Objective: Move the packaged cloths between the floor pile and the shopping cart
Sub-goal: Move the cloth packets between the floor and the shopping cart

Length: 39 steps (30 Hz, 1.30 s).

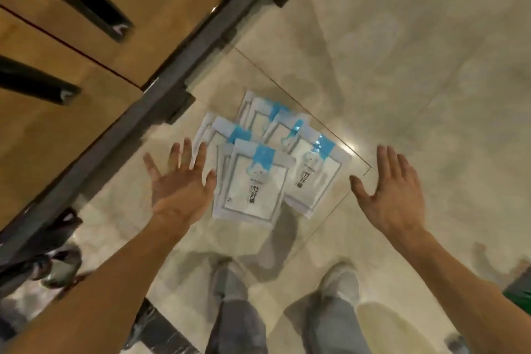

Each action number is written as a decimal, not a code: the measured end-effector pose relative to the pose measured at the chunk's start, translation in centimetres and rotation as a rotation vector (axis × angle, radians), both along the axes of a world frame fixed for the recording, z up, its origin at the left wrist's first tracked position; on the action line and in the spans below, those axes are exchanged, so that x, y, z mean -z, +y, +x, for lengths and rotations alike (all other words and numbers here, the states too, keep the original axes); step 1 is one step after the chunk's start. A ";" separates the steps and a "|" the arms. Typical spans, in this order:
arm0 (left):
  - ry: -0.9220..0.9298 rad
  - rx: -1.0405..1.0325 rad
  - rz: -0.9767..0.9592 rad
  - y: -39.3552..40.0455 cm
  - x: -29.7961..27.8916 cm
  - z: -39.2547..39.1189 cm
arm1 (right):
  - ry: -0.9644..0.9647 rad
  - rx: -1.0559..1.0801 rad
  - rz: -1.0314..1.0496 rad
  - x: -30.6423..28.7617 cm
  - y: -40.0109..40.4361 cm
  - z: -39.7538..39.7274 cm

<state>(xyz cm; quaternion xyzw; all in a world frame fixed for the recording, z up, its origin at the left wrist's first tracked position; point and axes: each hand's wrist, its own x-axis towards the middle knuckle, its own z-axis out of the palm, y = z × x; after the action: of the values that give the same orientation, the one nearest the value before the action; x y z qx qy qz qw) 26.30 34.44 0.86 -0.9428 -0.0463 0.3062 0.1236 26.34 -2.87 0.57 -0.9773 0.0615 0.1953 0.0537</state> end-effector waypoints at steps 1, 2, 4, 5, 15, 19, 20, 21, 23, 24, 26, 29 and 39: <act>0.010 0.008 0.008 0.2 2.8 -0.6 | 0.018 0.003 0.001 3.0 0.2 -0.4; 0.012 0.018 0.009 0.4 5.5 -1.2 | 0.033 0.011 0.004 5.7 0.4 -0.8; -0.017 0.029 -0.025 0.6 10.6 -2.4 | 0.036 0.023 0.027 11.1 0.7 -1.6; -0.051 0.023 -0.058 0.7 13.0 -2.8 | 0.041 0.025 0.038 13.6 0.9 -1.9; -0.109 -0.083 -0.220 0.3 24.9 -5.1 | 0.023 0.345 0.131 26.0 3.2 -2.8; -0.183 -0.138 -0.320 1.2 24.8 -4.2 | -0.013 0.447 0.126 26.0 3.6 -2.5; -0.242 -0.165 -0.353 1.3 24.6 -3.8 | 0.009 0.491 0.135 25.9 3.8 -2.4; -0.293 -0.199 -0.375 1.3 24.5 -3.1 | 0.024 0.533 0.139 25.8 4.0 -2.3; -0.307 -0.254 -0.343 1.3 24.2 -1.7 | 0.010 0.596 0.172 26.0 3.8 -2.0; -0.277 -0.264 -0.308 1.3 23.9 -1.0 | -0.003 0.619 0.188 25.9 3.6 -1.7; -0.236 -0.289 -0.271 1.1 23.6 -0.1 | 0.005 0.626 0.196 25.7 3.0 -1.0; -0.209 -0.381 -0.299 0.8 23.1 -0.1 | 0.124 0.575 0.166 25.3 2.4 0.0; -0.183 -0.770 -0.643 -0.7 18.5 -0.4 | 0.130 0.904 1.039 21.5 0.5 -1.8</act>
<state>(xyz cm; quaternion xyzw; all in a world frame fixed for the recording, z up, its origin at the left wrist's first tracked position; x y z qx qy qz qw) 25.89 33.77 -17.62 -0.8706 -0.3046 0.2446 -0.2990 24.51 -2.33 -20.95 -0.6896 0.3642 0.2162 0.5874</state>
